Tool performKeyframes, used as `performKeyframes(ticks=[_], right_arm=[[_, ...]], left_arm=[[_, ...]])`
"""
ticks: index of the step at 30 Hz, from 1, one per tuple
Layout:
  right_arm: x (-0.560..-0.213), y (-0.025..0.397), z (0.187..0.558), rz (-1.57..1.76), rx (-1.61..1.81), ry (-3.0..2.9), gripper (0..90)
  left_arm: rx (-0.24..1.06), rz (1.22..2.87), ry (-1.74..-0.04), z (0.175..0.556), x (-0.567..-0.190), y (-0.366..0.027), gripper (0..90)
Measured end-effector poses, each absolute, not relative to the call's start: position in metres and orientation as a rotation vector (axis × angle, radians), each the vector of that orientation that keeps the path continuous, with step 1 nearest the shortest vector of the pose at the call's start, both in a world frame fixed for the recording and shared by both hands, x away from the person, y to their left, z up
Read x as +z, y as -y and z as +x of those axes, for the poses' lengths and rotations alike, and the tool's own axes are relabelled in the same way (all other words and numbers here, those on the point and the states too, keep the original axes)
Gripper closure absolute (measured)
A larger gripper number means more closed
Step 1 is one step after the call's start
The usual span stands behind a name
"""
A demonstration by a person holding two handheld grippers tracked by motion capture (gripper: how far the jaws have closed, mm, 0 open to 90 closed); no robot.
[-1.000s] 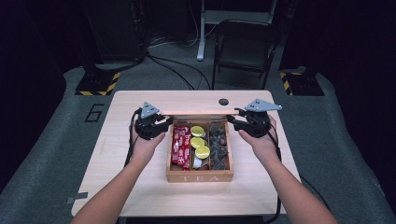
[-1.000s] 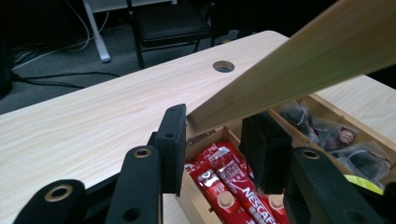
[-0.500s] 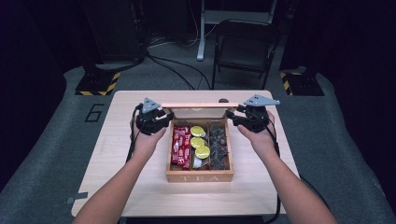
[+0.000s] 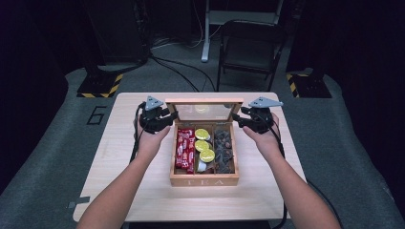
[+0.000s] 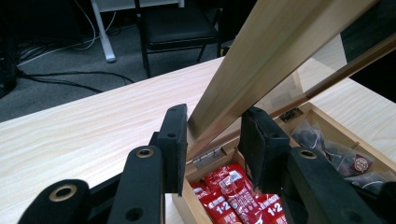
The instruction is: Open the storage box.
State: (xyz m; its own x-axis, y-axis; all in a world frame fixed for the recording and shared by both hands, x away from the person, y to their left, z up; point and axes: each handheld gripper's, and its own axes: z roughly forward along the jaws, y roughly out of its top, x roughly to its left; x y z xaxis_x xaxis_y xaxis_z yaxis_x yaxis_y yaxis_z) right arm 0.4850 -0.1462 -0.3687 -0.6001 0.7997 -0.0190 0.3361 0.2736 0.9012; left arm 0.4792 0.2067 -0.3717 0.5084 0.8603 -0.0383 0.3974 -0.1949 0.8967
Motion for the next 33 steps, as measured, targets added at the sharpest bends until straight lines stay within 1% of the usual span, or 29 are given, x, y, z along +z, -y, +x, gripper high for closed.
performKeyframes(ticks=[10,23,33], right_arm=[[-0.382,0.143,0.5,1.032,1.285,-2.102,50.2],[-0.388,0.136,0.519,1.058,1.271,-2.101,54.2],[-0.39,0.134,0.531,1.047,1.278,-2.117,59.6]], left_arm=[[0.601,1.778,-1.077,0.488,-0.369,-0.206,62.8],[0.602,1.764,-1.103,0.498,-0.366,-0.205,63.3],[0.595,1.753,-1.107,0.503,-0.366,-0.205,63.4]])
